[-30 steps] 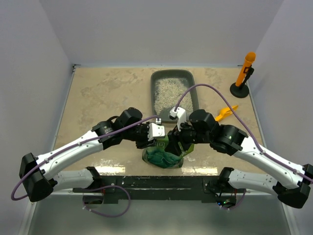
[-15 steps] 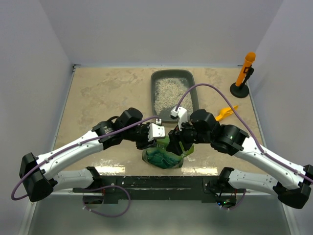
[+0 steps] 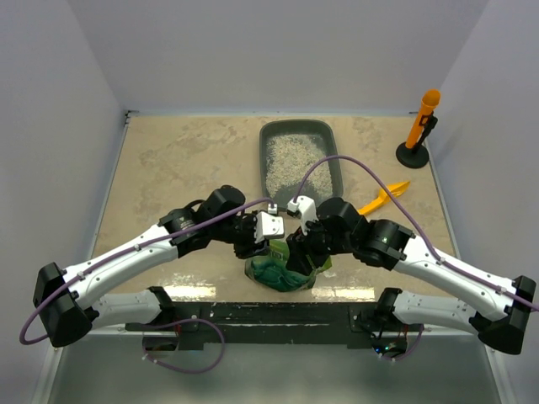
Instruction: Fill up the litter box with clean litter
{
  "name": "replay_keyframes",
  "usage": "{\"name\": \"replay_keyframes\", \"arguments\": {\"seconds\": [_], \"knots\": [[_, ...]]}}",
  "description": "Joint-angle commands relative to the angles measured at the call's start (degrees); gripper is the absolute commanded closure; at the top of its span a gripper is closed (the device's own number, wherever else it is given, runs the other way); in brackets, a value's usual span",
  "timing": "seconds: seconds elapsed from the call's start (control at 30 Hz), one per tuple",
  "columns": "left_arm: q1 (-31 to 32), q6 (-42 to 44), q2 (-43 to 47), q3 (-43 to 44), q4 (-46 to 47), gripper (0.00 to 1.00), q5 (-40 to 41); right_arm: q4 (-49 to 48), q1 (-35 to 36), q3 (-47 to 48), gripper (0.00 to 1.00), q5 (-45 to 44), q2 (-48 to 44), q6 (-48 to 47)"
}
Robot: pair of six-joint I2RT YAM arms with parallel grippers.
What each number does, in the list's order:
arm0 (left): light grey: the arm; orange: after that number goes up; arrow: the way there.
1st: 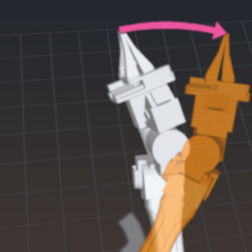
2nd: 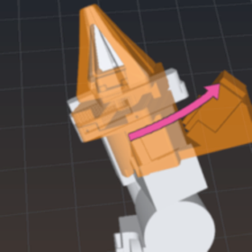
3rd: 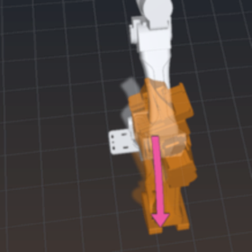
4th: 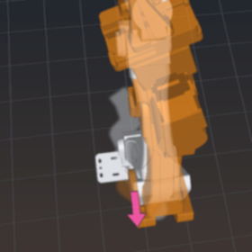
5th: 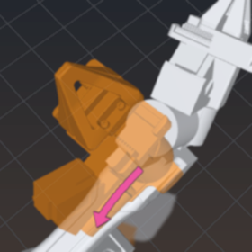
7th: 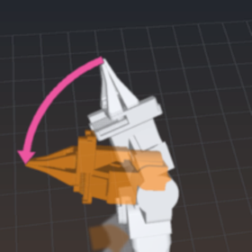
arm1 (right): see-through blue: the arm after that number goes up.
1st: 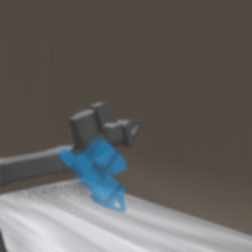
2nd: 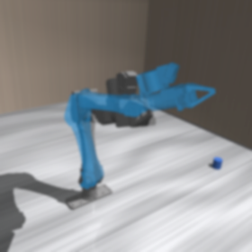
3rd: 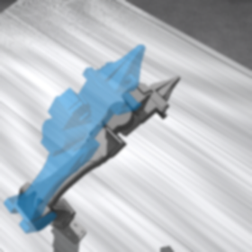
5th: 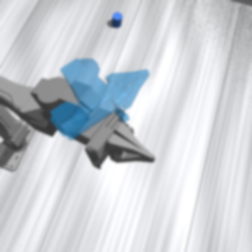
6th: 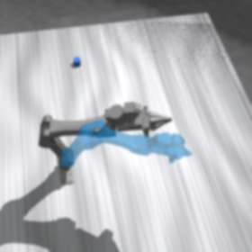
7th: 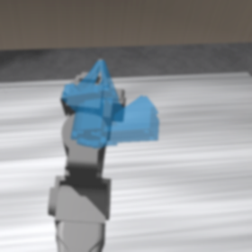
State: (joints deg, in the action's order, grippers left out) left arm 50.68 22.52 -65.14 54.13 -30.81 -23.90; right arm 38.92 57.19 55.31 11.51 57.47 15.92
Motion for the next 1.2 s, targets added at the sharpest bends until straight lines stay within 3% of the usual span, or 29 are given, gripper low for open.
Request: {"name": "replay_keyframes", "arguments": {"seconds": [0.0, 0.23, 0.33, 0.57, 0.8, 1.07, 1.17], "knots": [[-1.54, -0.46, 1.07, -0.43, 1.80, 0.51, 0.96, 1.51, 1.43, -1.08, 0.43, -0.17, 0.27, 1.83], [-2.69, -0.90, 1.86, -0.17, 1.98, 0.50, 0.87, 2.83, 2.05, -1.78, 0.74, -1.92, 0.36, 2.97], [-2.86, -0.99, 2.48, 0.62, 2.33, 0.45, 1.75, 3.00, 2.31, -2.05, 1.00, -2.97, 0.88, 3.32], [-1.90, 0.77, 4.85, 4.05, 2.94, 0.32, -3.34, 3.18, 2.66, -2.05, 1.00, -4.30, 2.12, 4.29], [6.70, 2.08, 0.03, 4.49, 2.69, 0.22, -3.79, 3.10, 2.66, -2.92, 1.00, -3.78, 1.07, 5.08], [7.60, 2.70, -3.32, 1.51, 3.73, 0.23, -4.41, 2.92, 2.66, -3.28, 1.00, -3.95, 0.01, 6.49], [7.60, 3.05, -3.76, -0.60, 4.88, 0.32, -0.63, 2.92, 2.66, -3.10, 1.00, -3.69, -0.43, 6.93]]}}
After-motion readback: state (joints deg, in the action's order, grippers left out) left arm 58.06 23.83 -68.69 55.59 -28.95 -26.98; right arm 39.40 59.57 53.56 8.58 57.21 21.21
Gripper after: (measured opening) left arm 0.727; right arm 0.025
